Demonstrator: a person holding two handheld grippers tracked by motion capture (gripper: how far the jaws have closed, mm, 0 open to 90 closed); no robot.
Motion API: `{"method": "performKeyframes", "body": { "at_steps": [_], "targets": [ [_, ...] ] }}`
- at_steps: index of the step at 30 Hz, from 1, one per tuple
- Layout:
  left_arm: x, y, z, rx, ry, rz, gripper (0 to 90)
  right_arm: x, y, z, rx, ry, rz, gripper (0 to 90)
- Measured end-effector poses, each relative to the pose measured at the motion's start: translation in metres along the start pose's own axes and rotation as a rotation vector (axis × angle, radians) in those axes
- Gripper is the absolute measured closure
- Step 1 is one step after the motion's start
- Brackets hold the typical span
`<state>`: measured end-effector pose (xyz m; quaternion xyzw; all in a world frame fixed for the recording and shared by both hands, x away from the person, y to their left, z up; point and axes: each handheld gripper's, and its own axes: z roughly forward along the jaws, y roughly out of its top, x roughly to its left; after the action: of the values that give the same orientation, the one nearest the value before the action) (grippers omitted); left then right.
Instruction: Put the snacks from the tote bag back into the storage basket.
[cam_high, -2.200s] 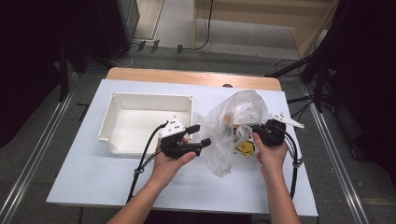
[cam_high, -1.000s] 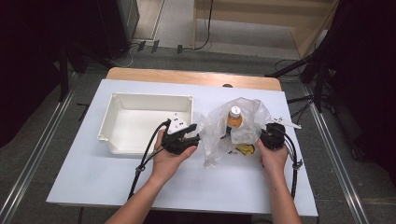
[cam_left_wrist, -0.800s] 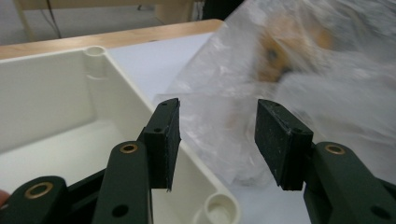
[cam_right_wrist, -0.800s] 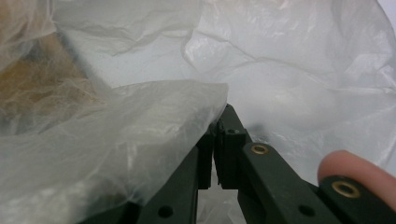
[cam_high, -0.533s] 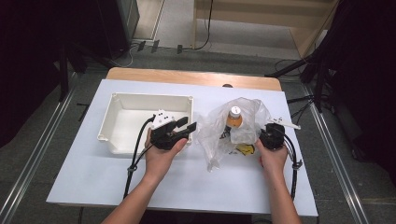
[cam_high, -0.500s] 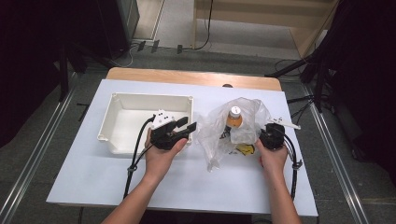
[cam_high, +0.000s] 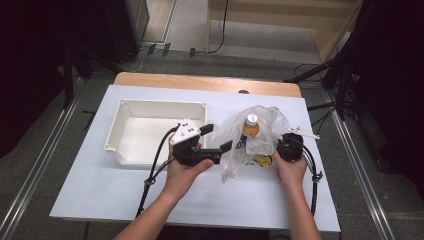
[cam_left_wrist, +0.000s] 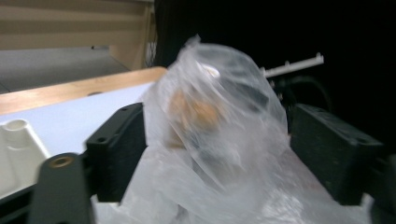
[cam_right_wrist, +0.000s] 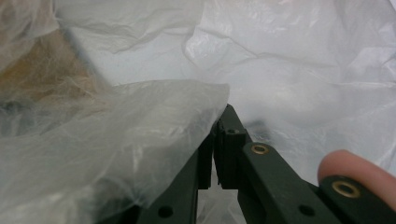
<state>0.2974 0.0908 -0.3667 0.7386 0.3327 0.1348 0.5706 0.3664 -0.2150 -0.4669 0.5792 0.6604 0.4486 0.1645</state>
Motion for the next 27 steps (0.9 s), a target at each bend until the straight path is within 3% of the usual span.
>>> {"method": "performKeyframes", "body": {
  "at_steps": [1, 3, 6, 8, 9, 10, 11, 12, 14, 15, 16, 17, 19, 20, 21, 22, 23, 24, 26, 27],
  "targets": [
    [0.0, 0.0, 0.0, 0.0, 0.0, 0.0, 14.7, 0.0, 0.0, 0.0, 0.0, 0.0, 0.0, 88.5],
    [-0.002, -0.006, 0.011, 0.066, 0.006, 0.023, 13.8, 0.001, 0.0, 0.001, -0.001, -0.001, -0.004, 88.5],
    [-0.002, -0.019, 0.033, 0.187, 0.059, 0.046, 14.0, 0.002, 0.0, 0.0, 0.002, -0.001, -0.009, 88.5],
    [-0.002, -0.026, 0.046, 0.266, 0.13, 0.056, 15.2, 0.003, 0.0, 0.0, 0.002, 0.001, -0.011, 88.5],
    [-0.003, -0.033, 0.056, 0.321, 0.199, 0.084, 19.7, 0.003, 0.0, 0.0, 0.003, 0.005, -0.011, 88.5],
    [-0.004, -0.037, 0.061, 0.339, 0.237, 0.104, 23.7, 0.002, -0.001, 0.0, 0.004, 0.005, -0.012, 88.5],
    [-0.004, -0.037, 0.061, 0.339, 0.237, 0.104, 28.5, 0.002, -0.001, 0.0, 0.004, 0.005, -0.012, 88.5],
    [-0.005, -0.04, 0.065, 0.348, 0.274, 0.127, 28.5, 0.002, -0.001, 0.0, 0.005, 0.006, -0.01, 88.5],
    [-0.005, -0.042, 0.066, 0.323, 0.318, 0.147, 44.0, 0.002, -0.001, 0.0, 0.005, 0.01, -0.01, 88.3],
    [-0.004, -0.042, 0.066, 0.305, 0.317, 0.136, 61.5, 0.002, -0.001, -0.002, 0.008, 0.015, -0.017, 86.6],
    [0.0, -0.041, 0.063, 0.27, 0.293, 0.1, 65.8, 0.002, -0.001, -0.003, 0.006, 0.022, -0.02, 84.4],
    [0.0, -0.041, 0.063, 0.27, 0.293, 0.1, 69.4, 0.002, -0.001, -0.003, 0.006, 0.022, -0.02, 84.4],
    [0.005, -0.039, 0.059, 0.24, 0.266, 0.059, 72.9, 0.002, 0.001, -0.007, -0.001, 0.051, -0.04, 75.1],
    [0.008, -0.037, 0.057, 0.225, 0.243, 0.038, 76.9, 0.006, 0.003, -0.015, -0.031, 0.081, -0.063, 62.4],
    [0.008, -0.037, 0.057, 0.225, 0.243, 0.038, 78.6, 0.006, 0.003, -0.015, -0.031, 0.081, -0.063, 62.4],
    [0.011, -0.035, 0.055, 0.213, 0.237, 0.024, 79.5, 0.01, 0.005, -0.024, -0.064, 0.073, -0.089, 51.0],
    [0.011, -0.035, 0.055, 0.213, 0.237, 0.024, 79.8, 0.01, 0.005, -0.024, -0.064, 0.073, -0.089, 51.0],
    [0.013, -0.035, 0.055, 0.208, 0.234, 0.015, 79.8, 0.012, 0.005, -0.028, -0.08, 0.072, -0.103, 45.5],
    [0.016, -0.035, 0.054, 0.211, 0.219, 0.007, 82.2, 0.017, 0.007, -0.046, -0.141, 0.066, -0.158, 35.9],
    [0.017, -0.035, 0.054, 0.211, 0.216, 0.005, 82.2, 0.017, 0.007, -0.046, -0.141, 0.066, -0.158, 35.9]
  ]
}}
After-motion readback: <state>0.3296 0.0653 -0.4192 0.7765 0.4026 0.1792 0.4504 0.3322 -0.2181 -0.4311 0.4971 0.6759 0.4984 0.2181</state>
